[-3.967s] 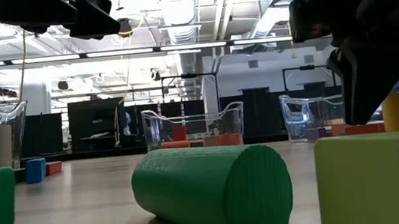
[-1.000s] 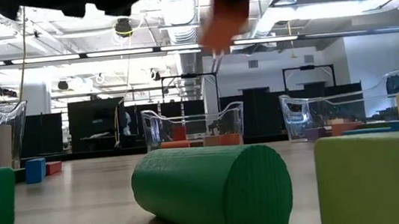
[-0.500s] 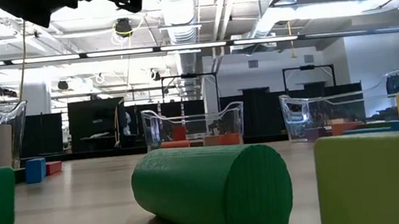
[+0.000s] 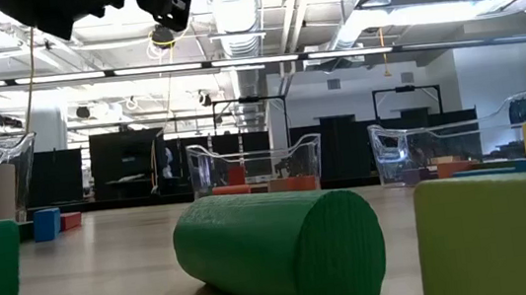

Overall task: Sort blocks by size
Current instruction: Put the orange arch block into the middle transparent bin

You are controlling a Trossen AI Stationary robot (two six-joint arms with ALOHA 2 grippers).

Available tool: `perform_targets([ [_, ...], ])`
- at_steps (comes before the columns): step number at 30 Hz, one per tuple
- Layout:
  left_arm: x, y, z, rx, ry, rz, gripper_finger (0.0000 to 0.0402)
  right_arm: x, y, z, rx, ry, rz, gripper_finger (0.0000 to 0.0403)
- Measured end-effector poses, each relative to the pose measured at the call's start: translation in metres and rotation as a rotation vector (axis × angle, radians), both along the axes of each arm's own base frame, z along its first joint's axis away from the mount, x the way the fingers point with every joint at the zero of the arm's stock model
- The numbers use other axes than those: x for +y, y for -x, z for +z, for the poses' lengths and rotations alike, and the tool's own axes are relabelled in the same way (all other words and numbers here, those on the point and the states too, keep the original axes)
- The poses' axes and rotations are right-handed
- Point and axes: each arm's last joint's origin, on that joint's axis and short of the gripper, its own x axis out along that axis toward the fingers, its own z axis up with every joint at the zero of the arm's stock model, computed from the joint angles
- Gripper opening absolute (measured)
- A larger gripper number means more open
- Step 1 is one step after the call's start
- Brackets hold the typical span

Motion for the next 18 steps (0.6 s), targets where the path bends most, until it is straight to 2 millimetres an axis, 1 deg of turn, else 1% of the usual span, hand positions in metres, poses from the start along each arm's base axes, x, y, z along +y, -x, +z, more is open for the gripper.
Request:
perform_targets([
  [5,0.002,-0.005,-0.002,0.017,0.067,-0.054,0.0226,-0.006,-0.003,0.001,-0.016,0.019,0.006,0.0075],
  [12,-0.001,-0.023,-0.018,0.071,0.109,-0.131,0.0226,-0.008,-0.005,0.002,-0.03,0.038,0.017,0.0075],
  [15,-0.002,-0.03,-0.019,0.084,0.114,-0.153,0.0226,-0.008,-0.005,0.001,-0.022,0.042,0.017,0.0075],
  [18,-0.002,-0.031,-0.018,0.075,0.106,-0.154,0.0226,-0.008,-0.004,0.0,-0.005,0.044,0.015,0.0075],
])
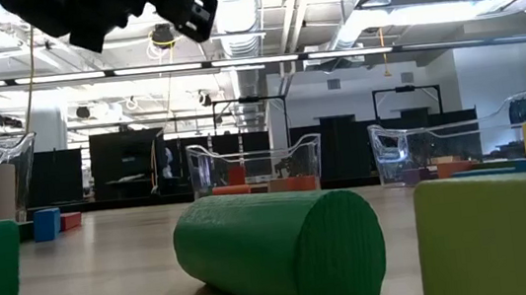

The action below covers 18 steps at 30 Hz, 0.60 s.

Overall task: Sort blocks by size
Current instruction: Put the orange arch block into the middle transparent bin

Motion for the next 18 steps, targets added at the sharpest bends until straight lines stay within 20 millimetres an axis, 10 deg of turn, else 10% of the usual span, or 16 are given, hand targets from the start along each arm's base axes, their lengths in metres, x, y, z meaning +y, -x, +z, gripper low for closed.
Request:
perform_targets([
  [18,0.0001,0.001,0.003,-0.013,-0.008,-0.001,0.0188,-0.0015,0.0016,-0.0026,0.026,0.013,-0.034,0.0075],
])
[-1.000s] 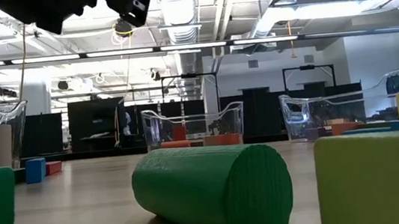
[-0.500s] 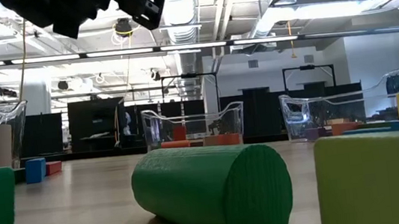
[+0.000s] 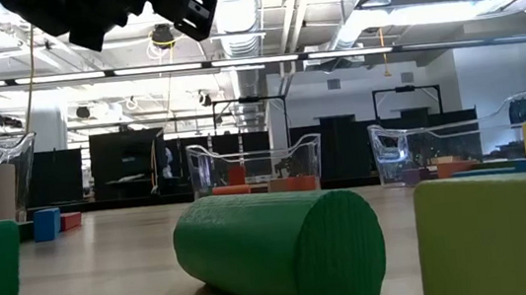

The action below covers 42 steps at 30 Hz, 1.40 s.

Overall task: Sort blocks by size
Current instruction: Put the orange arch block into the middle transparent bin

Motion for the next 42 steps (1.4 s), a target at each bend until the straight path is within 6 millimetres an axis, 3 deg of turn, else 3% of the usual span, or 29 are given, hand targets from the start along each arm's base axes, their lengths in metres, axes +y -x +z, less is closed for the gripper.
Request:
perform_targets([
  [10,-0.003,0.0,0.0,-0.017,-0.017,-0.008,0.0135,0.0,0.0,0.0,-0.005,-0.003,0.001,0.0076],
  [19,-0.004,0.0,0.0,-0.018,-0.02,-0.01,0.0133,0.0,0.0,0.0,-0.001,-0.011,-0.013,0.008],
  [32,-0.001,0.001,-0.001,-0.013,-0.018,-0.042,0.0133,-0.007,0.009,-0.009,0.047,0.039,-0.327,0.0223],
  [42,0.032,0.01,0.007,0.002,-0.053,0.073,0.0133,-0.018,0.028,-0.025,0.209,0.003,-0.586,0.0227],
])
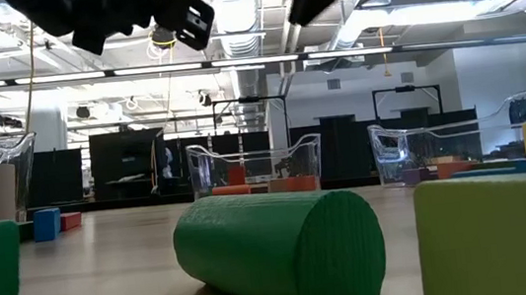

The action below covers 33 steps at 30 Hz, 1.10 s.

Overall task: Sort blocks by size
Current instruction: Put the orange arch block into the middle transparent bin

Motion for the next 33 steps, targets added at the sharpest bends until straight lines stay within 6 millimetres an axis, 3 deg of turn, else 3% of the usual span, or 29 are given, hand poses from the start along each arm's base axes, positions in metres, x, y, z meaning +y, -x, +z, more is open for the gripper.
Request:
perform_targets([
  [7,0.04,0.016,0.008,0.023,-0.075,0.252,0.0133,-0.005,0.012,-0.018,0.088,-0.014,-0.098,0.0225],
  [17,0.107,0.028,0.008,0.163,-0.235,0.785,0.0133,-0.016,0.018,-0.043,0.148,-0.002,-0.156,0.0225],
  [24,0.156,0.017,0.014,0.285,-0.205,0.898,0.0133,-0.03,0.015,-0.056,0.153,-0.003,-0.195,0.0225],
  [33,0.208,-0.013,0.0,0.591,-0.221,0.845,0.0133,-0.035,0.022,-0.071,0.196,0.018,-0.203,0.0225],
])
